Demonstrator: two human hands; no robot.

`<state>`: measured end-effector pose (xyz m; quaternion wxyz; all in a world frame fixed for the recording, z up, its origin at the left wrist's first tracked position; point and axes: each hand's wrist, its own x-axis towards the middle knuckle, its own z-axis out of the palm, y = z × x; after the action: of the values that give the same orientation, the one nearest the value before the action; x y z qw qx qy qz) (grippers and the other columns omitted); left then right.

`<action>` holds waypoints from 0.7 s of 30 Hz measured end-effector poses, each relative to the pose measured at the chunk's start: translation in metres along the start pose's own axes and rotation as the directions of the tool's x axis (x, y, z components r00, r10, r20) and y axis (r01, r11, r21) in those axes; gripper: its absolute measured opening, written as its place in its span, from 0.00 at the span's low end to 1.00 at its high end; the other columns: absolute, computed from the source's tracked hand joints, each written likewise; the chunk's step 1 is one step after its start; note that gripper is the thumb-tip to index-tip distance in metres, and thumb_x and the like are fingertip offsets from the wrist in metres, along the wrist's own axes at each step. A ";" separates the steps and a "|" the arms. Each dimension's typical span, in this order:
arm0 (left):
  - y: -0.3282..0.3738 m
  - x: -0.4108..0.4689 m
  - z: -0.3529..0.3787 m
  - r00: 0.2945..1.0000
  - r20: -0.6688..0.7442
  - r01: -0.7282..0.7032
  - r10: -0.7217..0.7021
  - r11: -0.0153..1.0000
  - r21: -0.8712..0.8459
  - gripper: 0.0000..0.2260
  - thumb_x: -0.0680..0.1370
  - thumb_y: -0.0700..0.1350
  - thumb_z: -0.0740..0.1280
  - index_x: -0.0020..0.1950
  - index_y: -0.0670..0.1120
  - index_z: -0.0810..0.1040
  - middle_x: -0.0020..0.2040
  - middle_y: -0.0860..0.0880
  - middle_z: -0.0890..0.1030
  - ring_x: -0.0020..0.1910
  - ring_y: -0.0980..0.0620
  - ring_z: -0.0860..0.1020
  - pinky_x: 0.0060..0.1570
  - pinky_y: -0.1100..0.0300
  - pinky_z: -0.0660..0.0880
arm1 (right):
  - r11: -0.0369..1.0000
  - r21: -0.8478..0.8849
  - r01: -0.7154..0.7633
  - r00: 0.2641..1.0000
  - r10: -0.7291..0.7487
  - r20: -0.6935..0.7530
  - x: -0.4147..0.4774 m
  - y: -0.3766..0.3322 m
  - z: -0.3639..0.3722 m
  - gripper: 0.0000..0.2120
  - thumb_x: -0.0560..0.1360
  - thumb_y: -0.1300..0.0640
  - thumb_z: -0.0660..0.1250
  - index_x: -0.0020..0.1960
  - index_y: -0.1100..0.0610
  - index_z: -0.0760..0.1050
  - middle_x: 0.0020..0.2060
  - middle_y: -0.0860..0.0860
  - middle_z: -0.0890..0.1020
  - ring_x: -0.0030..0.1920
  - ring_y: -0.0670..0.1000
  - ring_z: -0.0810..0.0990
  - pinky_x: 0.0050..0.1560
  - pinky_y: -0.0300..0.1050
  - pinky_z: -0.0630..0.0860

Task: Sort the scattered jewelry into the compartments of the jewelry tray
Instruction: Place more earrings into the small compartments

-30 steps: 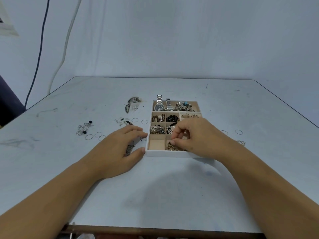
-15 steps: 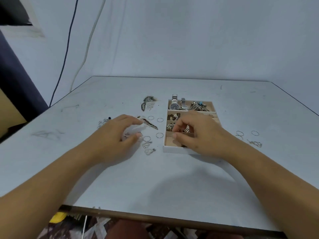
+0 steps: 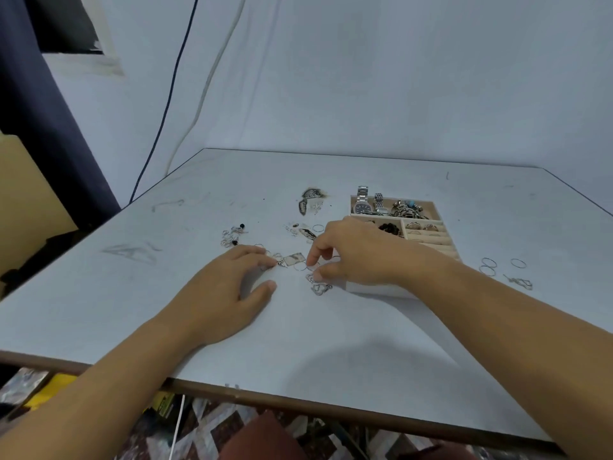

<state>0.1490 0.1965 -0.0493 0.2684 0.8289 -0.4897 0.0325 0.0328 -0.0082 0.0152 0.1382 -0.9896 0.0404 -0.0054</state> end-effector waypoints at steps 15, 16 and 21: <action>0.000 -0.002 0.003 0.999 -0.034 0.005 -0.005 1.000 -0.012 0.19 0.74 0.61 0.59 0.63 0.58 0.75 0.65 0.62 0.71 0.62 0.66 0.69 0.59 0.66 0.65 | 0.984 -0.178 -0.014 0.968 0.058 0.244 0.029 -0.007 -0.004 0.03 0.75 0.47 0.66 0.48 0.43 0.75 0.43 0.41 0.73 0.53 0.46 0.63 0.57 0.56 0.69; 0.000 -0.002 0.003 0.999 -0.032 0.006 -0.007 1.000 -0.012 0.20 0.74 0.61 0.59 0.63 0.58 0.75 0.65 0.62 0.71 0.62 0.66 0.69 0.59 0.66 0.66 | 0.981 -0.191 -0.013 0.967 0.061 0.247 0.029 -0.008 -0.004 0.02 0.75 0.47 0.66 0.47 0.42 0.74 0.44 0.42 0.73 0.53 0.47 0.64 0.57 0.55 0.68; -0.001 -0.002 0.003 1.000 -0.022 0.008 -0.008 1.000 -0.006 0.20 0.73 0.62 0.58 0.63 0.58 0.74 0.65 0.62 0.71 0.63 0.65 0.69 0.59 0.66 0.65 | 0.975 -0.221 0.000 0.959 0.062 0.276 0.026 -0.014 -0.005 0.04 0.77 0.51 0.62 0.50 0.42 0.72 0.48 0.43 0.72 0.53 0.47 0.63 0.52 0.51 0.66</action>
<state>0.1480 0.1969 -0.0524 0.2763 0.8296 -0.4835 0.0394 0.0600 0.0016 0.0242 0.0328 -0.9886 0.0363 0.1421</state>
